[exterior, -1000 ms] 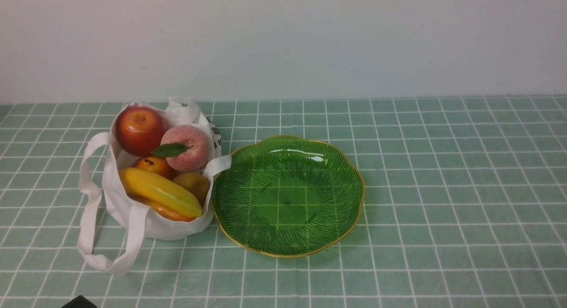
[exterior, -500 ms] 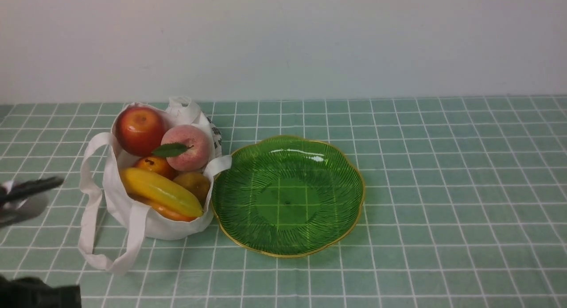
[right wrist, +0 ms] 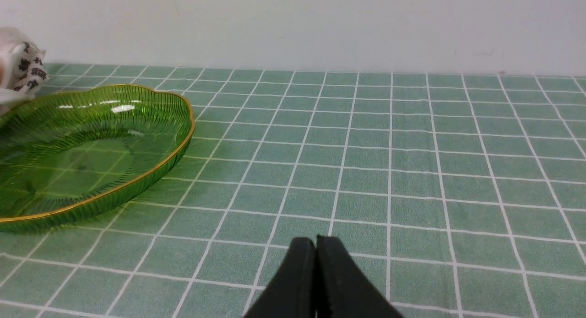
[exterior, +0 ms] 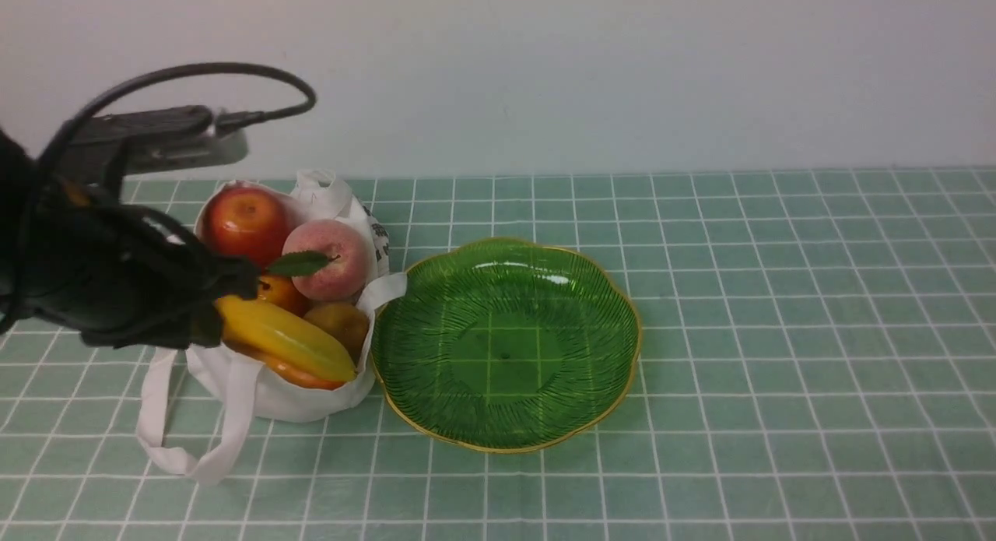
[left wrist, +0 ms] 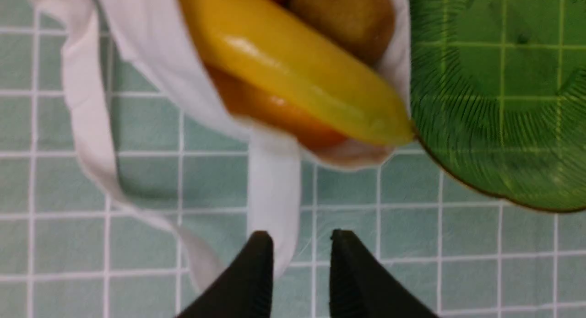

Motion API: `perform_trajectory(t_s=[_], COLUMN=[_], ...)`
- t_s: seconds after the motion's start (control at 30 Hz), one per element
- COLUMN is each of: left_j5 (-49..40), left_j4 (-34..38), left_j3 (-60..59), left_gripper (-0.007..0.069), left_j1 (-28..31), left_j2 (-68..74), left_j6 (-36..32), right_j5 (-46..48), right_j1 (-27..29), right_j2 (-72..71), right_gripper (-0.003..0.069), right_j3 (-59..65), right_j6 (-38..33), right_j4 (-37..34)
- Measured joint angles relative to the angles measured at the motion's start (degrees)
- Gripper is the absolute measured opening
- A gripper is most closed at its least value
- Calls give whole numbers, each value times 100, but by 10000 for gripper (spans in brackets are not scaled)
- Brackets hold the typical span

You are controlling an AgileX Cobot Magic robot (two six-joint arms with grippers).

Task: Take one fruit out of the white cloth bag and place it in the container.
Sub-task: 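Reach into the white bag and grasp the banana with the left gripper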

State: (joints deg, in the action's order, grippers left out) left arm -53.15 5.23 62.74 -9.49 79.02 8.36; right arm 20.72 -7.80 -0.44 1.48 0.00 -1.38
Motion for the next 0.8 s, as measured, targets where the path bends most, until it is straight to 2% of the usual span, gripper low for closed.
perform_trajectory(t_s=[0.07, 0.1, 0.13, 0.17, 0.2, 0.3, 0.43, 0.63, 0.73, 0.8], left_j5=[275, 305, 543, 656, 871, 1229, 1259, 630, 214, -81], left_j4=[7, 7, 7, 7, 7, 7, 105, 278, 321, 326], left_j3=[176, 194, 323, 384, 477, 637, 708, 720, 720, 720], left_gripper=[278, 286, 355, 388, 440, 530, 591, 605, 605, 605], left_j1=[-64, -64, -77, -82, -82, -82, -88, -259, -364, -431], left_j2=[297, 297, 513, 644, 799, 1157, 1411, 1419, 1419, 1419], left_j6=[0, 0, -7, -49, -156, -574, -928, -959, -735, -74], right_j5=[0, 0, 0, 0, 0, 0, 0, 0, 0, 0], right_j1=[0, 0, 0, 0, 0, 0, 0, 0, 0, 0], right_j2=[0, 0, 0, 0, 0, 0, 0, 0, 0, 0], right_gripper=[-15, -15, -15, -15, -15, -15, -15, -15, -15, -15], right_j3=[0, 0, 0, 0, 0, 0, 0, 0, 0, 0], right_j6=[0, 0, 0, 0, 0, 0, 0, 0, 0, 0], right_j4=[0, 0, 0, 0, 0, 0, 0, 0, 0, 0])
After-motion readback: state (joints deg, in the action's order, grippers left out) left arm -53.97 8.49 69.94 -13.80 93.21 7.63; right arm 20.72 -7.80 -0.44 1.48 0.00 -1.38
